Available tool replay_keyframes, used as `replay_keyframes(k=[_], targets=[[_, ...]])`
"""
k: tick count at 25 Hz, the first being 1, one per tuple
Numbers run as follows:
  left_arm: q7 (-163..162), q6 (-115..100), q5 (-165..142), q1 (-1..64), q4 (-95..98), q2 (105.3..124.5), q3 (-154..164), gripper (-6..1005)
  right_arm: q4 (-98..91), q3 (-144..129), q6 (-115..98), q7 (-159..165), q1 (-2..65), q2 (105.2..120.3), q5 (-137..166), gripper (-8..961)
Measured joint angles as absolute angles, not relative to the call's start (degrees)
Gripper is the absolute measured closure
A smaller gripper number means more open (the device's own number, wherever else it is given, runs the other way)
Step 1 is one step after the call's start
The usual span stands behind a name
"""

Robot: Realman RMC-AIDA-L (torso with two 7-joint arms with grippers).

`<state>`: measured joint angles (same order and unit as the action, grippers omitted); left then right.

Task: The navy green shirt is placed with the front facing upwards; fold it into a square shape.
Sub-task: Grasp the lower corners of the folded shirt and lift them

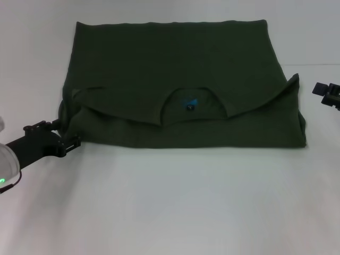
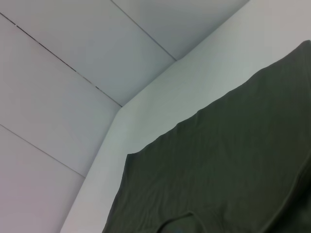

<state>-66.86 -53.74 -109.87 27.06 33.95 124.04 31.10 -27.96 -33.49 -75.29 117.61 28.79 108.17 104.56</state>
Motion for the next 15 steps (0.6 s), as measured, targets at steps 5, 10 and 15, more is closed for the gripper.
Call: replay_keyframes(k=[5, 10, 15], targets=[[-66.80, -49.35, -109.87, 27.92, 33.09, 124.27, 34.20, 350, -27.65, -33.37, -75.31, 117.41, 28.63, 108.22, 104.61, 267], [-66.79, -49.15, -109.86, 28.41, 32.50, 124.19, 34.53, 355, -27.60, -33.37, -74.98, 117.19, 28.60, 108.30, 104.69, 268], [-66.79, -49.47, -109.87, 28.45, 32.69, 124.19, 34.68, 361, -27.50, -33.39, -74.75, 117.17, 28.54, 108.30, 104.73, 270]])
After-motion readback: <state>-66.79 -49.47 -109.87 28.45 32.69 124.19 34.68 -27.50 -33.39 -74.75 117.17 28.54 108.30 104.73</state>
